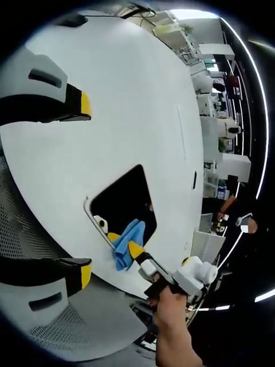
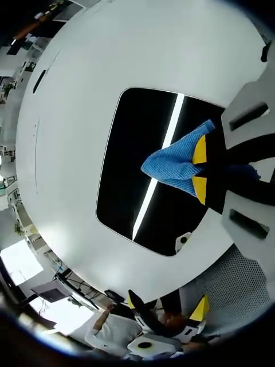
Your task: Wipe the mirror surface with the cleaning cloth until all visible marks leave the cleaned area.
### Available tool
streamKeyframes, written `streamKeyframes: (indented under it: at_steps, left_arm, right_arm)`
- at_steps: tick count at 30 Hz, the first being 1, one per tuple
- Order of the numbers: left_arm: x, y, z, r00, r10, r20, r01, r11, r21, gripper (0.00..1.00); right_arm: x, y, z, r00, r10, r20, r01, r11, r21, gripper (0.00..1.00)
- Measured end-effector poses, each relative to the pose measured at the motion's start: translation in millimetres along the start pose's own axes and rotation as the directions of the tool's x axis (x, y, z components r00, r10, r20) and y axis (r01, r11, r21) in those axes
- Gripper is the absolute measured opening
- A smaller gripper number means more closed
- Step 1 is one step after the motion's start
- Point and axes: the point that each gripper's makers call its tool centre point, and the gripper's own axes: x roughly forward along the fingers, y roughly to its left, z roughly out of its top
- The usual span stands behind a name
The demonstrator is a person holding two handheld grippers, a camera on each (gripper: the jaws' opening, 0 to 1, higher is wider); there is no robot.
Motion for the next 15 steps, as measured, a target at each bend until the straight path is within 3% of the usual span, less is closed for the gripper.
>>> streamKeyframes:
  at_steps: [15]
  left_arm:
    - [-1.8, -0.2, 0.5, 1.000, 0.007, -0.002, -0.007, 1.000, -0.005, 0.99]
  right_arm:
    - [-3.0, 7.7, -9.9, 1.000, 0.015, -0.001, -0.015, 1.000, 0.000, 0.00]
